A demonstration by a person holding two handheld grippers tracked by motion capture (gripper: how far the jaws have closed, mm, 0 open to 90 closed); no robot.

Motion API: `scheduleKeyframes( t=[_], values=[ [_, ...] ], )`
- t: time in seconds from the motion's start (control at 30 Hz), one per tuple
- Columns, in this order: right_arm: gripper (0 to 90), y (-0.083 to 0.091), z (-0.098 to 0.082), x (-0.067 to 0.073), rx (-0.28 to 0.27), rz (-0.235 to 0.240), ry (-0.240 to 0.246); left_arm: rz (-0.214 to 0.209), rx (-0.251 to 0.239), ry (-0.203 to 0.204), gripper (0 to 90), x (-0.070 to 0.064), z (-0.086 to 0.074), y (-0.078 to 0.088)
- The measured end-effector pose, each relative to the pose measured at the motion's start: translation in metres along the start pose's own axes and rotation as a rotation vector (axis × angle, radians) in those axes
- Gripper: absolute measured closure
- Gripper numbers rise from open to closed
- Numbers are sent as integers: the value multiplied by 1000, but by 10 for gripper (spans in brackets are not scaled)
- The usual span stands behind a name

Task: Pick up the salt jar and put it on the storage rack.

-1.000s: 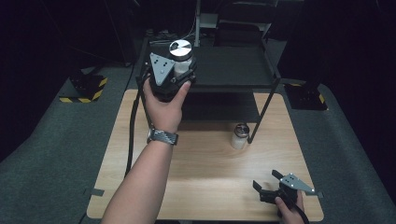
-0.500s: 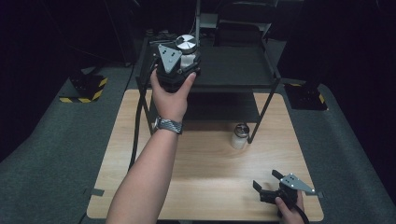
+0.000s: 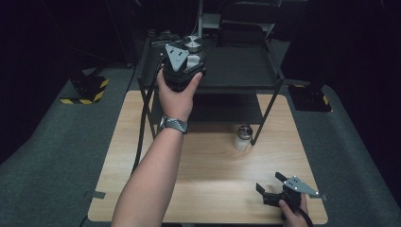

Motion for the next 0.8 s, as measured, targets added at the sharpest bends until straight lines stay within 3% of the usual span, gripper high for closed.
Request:
scheduleKeyframes(
  t=[0.4, 0.63, 0.7, 0.77, 0.8],
  values=[
    [4, 0, 0, 0, 1, 0, -1, -22, 6, 16, 266, 2, 2, 2],
    [5, 0, 0, 0, 1, 2, -1, -32, -12, 29, 92, 3, 0, 10],
    [5, 0, 0, 0, 1, 1, 0, -21, -22, 16, 13, 1, -2, 14],
    [5, 0, 0, 0, 2, 1, 2, -21, -26, 7, 6, 1, -2, 16],
    [4, 0, 0, 0, 2, 1, 3, -17, -28, -19, 6, -1, -5, 21]
  ],
)
Point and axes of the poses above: each handheld gripper's, and its own axes: y roughly backward along the jaws, z roughly out of its top, x roughly to its left, the point moved 7 cm from there along -y, roughly forward along the jaws, and after that the axes turned 15 degrees about x, right-handed, at the moved point
